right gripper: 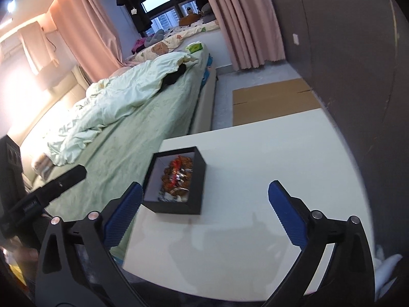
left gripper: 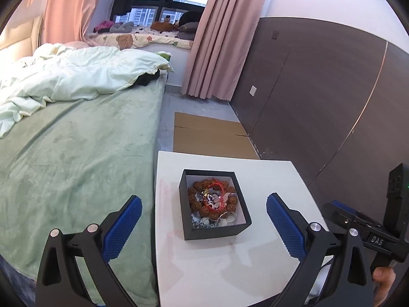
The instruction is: Organize jewelry
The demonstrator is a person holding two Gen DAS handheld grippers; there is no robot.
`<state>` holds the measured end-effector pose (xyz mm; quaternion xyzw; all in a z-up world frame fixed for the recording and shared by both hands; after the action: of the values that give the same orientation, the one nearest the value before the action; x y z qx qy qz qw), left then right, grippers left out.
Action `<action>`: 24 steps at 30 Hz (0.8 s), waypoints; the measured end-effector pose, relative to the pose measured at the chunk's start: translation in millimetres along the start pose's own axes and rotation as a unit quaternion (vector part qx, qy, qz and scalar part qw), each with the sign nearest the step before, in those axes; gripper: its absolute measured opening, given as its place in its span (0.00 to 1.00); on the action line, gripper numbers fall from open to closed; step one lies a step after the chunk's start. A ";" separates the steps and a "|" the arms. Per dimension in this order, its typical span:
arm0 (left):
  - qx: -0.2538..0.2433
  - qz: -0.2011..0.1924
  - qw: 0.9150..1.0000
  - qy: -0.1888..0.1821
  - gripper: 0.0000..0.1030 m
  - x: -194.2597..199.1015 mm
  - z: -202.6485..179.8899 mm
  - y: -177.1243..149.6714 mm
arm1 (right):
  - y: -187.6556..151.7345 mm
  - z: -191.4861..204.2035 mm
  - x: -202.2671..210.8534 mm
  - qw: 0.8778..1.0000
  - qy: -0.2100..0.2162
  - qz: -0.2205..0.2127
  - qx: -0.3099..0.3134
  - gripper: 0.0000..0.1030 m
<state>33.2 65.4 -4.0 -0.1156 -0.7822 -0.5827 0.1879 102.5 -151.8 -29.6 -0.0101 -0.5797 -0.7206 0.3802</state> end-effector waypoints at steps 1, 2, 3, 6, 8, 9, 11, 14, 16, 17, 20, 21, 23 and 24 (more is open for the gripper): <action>-0.005 -0.003 1.000 -0.001 0.92 2.7 -1.9 -1.0 | -1.0 -0.2 2.4 1.000 -0.002 0.000 0.003 0.95; -0.014 -0.006 1.000 -0.002 0.92 5.6 -5.3 -2.0 | -2.6 -0.9 5.3 1.000 -0.004 0.000 0.006 0.95; -0.020 -0.007 1.000 -0.002 0.92 7.3 -7.6 -2.8 | -4.4 -0.7 8.0 1.000 -0.004 0.000 0.007 0.95; -0.042 -0.019 0.999 -0.009 0.92 15.4 -15.7 -5.8 | -7.6 -0.9 13.9 1.000 -0.004 0.001 0.016 0.95; -0.052 -0.021 0.998 -0.015 0.92 19.9 -20.0 -10.1 | -9.6 0.4 16.1 1.000 -0.007 0.003 0.026 0.95; -0.055 -0.019 0.998 -0.017 0.92 21.1 -20.9 -12.4 | -11.2 0.9 17.4 0.999 -0.011 0.006 0.033 0.95; -0.060 -0.010 0.998 -0.027 0.92 23.5 -24.8 -19.6 | -15.6 0.4 19.6 0.999 -0.016 0.015 0.042 0.95; -0.075 -0.011 0.996 -0.042 0.92 28.8 -32.7 -28.5 | -23.9 -2.5 23.0 0.998 -0.015 0.027 0.052 0.95; -0.087 -0.016 0.995 -0.050 0.92 32.6 -38.1 -32.5 | -28.8 -6.5 24.8 0.998 -0.013 0.031 0.054 0.95; -0.087 -0.016 0.995 -0.054 0.92 33.0 -39.3 -33.6 | -30.5 -8.8 26.3 0.998 -0.013 0.032 0.054 0.95; -0.078 -0.013 0.995 -0.053 0.92 31.9 -39.9 -33.5 | -28.5 -13.7 30.5 0.999 -0.014 0.026 0.040 0.95; -0.072 -0.014 0.996 -0.051 0.92 31.4 -39.3 -32.6 | -25.8 -13.9 33.0 0.999 -0.013 0.020 0.034 0.95; -0.064 -0.018 0.997 -0.050 0.92 32.3 -38.1 -30.2 | -21.0 -13.2 37.5 1.000 -0.010 0.007 0.028 0.95; -0.063 -0.022 0.997 -0.047 0.92 32.1 -37.9 -29.0 | -18.7 -12.3 39.0 1.000 -0.010 0.001 0.026 0.95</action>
<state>-1.3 19.4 -5.9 -0.1372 -0.7539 -0.6290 0.1308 69.6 -182.4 -31.4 -0.0082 -0.6020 -0.7046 0.3756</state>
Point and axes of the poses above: each gripper's, at about its wrist camera, not at the fingertips, and x roughly against the way its jaws point, z to its left, y to its top, the point moved 1 cm from there along -x, roughly the way its jaws point, and after that the axes turned 13 degrees about -z, right-handed, at the moved point
